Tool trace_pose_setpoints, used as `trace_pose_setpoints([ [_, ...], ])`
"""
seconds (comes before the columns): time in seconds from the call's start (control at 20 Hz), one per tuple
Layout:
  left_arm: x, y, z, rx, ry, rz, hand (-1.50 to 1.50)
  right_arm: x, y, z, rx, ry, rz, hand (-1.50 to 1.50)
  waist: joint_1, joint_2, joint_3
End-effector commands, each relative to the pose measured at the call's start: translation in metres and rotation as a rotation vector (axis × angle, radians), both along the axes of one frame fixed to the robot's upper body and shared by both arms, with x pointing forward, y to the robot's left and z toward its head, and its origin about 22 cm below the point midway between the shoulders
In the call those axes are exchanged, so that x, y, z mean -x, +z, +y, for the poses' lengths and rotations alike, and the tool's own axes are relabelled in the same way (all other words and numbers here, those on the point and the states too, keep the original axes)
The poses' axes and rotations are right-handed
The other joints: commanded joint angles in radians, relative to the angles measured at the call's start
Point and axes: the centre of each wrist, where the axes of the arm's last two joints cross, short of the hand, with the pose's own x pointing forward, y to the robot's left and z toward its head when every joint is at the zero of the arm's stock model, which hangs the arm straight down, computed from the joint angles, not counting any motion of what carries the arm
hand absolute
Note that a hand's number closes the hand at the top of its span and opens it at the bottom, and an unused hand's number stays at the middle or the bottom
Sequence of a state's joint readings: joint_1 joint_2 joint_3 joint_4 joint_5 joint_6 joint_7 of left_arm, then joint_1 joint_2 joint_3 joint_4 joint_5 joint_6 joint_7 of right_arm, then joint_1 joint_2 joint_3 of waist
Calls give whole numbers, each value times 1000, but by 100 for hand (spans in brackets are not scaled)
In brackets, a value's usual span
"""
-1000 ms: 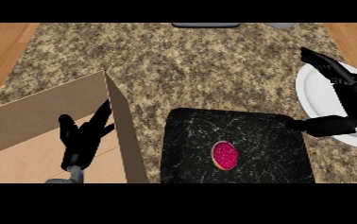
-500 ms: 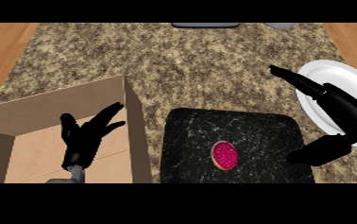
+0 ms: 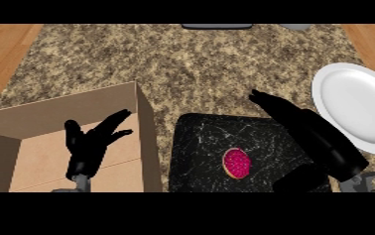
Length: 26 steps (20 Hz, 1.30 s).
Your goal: Pick the cupcake from the tray and place it in the plate
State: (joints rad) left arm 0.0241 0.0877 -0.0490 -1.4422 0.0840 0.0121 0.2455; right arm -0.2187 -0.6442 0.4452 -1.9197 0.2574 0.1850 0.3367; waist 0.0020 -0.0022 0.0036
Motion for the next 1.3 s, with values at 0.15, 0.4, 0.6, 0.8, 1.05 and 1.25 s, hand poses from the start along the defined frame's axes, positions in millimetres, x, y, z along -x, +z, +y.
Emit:
trace_pose_setpoints([
  [0.15,7,-20,-7,-10,7,-13,0,17,-5,37,76,14,88,-150,-1,2,-4],
  [0.4,0,-2,15,1,5,-9,0,21,-45,50,71,24,127,-150,0,2,-4],
  [0.6,-9,13,22,1,16,-19,0,23,-54,53,52,22,119,-150,-1,2,-3],
  [0.8,1,14,7,2,5,-8,0,-3,-54,41,159,-20,94,-150,3,2,-3],
  [1.05,5,-3,5,-10,15,-6,0,40,-66,45,204,-38,88,-150,-6,1,-4],
  [1.25,13,-7,7,-19,3,-18,0,11,-78,66,205,-40,97,-150,1,2,-4],
])
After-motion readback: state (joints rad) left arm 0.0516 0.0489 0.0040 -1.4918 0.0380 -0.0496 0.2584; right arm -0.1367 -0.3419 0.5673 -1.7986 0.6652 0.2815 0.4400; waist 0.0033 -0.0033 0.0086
